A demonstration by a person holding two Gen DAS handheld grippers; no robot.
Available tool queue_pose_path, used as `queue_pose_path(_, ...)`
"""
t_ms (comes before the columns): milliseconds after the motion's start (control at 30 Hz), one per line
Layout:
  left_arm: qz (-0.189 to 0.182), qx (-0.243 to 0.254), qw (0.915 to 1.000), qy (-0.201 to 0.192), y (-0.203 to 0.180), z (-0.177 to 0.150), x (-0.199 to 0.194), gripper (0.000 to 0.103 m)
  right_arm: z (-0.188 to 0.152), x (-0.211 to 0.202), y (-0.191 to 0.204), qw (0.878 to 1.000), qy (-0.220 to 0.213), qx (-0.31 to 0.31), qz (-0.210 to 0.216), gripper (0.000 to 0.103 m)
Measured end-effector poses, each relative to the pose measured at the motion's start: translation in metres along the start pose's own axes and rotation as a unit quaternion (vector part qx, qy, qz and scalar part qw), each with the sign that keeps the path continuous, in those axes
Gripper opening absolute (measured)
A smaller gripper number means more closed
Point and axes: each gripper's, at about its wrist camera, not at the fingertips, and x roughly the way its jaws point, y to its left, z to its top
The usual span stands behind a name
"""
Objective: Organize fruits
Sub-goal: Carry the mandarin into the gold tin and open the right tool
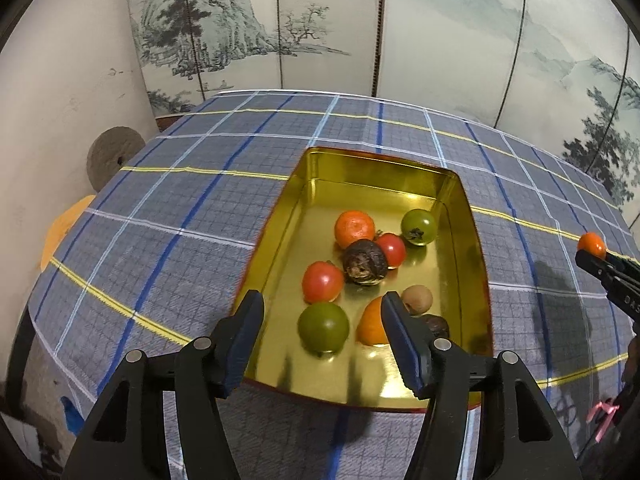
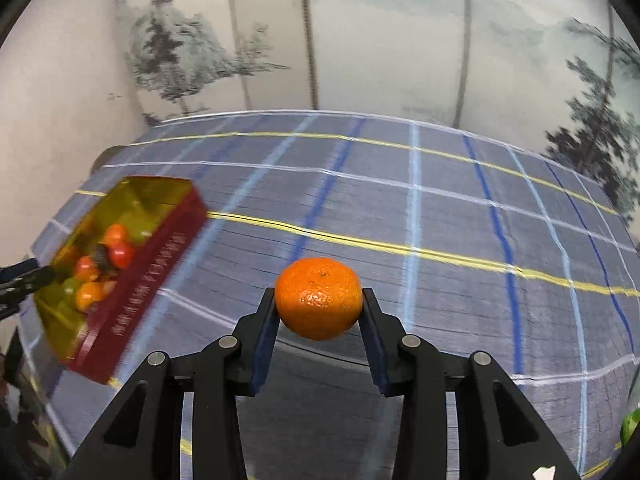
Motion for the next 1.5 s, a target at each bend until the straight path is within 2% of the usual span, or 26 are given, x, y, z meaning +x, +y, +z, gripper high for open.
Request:
queue_pose_path(333, 0.014, -0.02, 0.9997, 0.002, 0.026, -0.007, -0.006, 0.064, 0.015, -0.002, 0.087, 0.995, -0.007, -0.056, 0.079, 0.036)
queue_pose_path(600, 0.028, -0.038, 0.9989, 0.005, 0.048, -0.013, -0.009, 0.064, 0.02, 0.013, 0.141, 0.989, 0.003, -0.097, 0.112, 0.036)
queue_pose_path(933, 0.039, -0.051, 0.9979, 0.012, 0.068, -0.018, -0.007, 0.064, 0.014, 0.041, 0.18, 0.985, 0.029, -0.121, 0.12, 0.036)
queue_pose_path(1500, 0.042, -0.058, 0.9972, 0.019, 0.08, -0.023, -0.003, 0.064, 0.01, 0.068, 0.196, 0.986, 0.052, -0.124, 0.102, 0.037)
